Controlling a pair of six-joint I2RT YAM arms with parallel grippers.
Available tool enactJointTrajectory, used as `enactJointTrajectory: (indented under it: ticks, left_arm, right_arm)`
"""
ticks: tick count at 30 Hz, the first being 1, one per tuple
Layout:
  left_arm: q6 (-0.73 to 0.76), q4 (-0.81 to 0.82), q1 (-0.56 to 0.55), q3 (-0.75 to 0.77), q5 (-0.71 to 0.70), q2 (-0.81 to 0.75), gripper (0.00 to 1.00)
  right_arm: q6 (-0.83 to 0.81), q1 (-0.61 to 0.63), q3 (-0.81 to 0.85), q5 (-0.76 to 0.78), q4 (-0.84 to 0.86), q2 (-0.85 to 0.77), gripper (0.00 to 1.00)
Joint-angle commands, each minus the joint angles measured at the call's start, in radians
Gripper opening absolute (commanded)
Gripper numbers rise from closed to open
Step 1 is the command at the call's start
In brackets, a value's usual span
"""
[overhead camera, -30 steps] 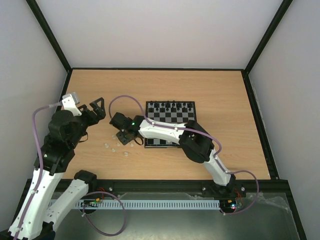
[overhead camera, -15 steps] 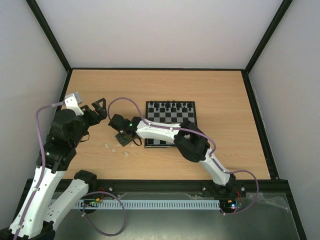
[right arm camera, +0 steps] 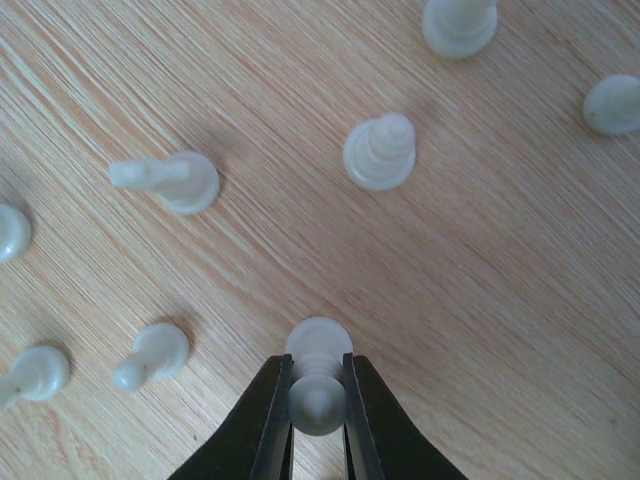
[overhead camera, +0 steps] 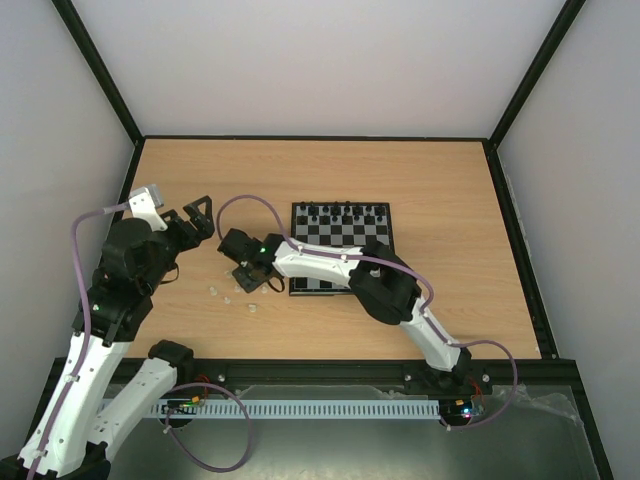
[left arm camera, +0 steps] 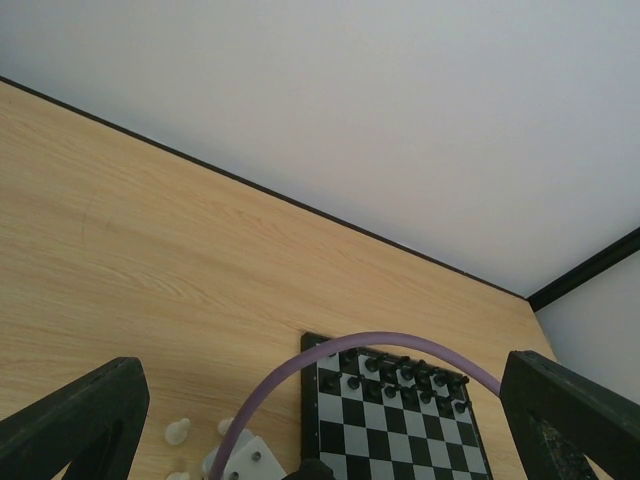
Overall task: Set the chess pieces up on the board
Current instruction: Pick up the chess piece at the center of the board, then place the chess piece on the chessboard.
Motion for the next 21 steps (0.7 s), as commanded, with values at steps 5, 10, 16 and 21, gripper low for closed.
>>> enactJointTrajectory:
  ticks: [5,10,16,21]
  left_arm:
    - [0.014,0.018,0.006,-0.013,0.012,0.004,1.00]
    - [0.018,0.021,0.007,-0.013,0.013,0.024,0.99]
    - [0.016,0.045,0.007,-0.018,0.034,0.048,0.99]
    - [0.017,0.057,0.006,-0.023,0.044,0.065,1.00]
  right_arm:
    - [0.016,0.005,-0.147,0.048,-0.003,-0.198,0.09]
    - [0.026,0.006,-0.270,0.102,-0.018,-0.361,0.09]
    - [0.074,-0.004,-0.432,0.221,-0.089,-0.554,0.09]
    - [0.148,-0.070,-0.619,0.246,-0.129,-0.733,0.09]
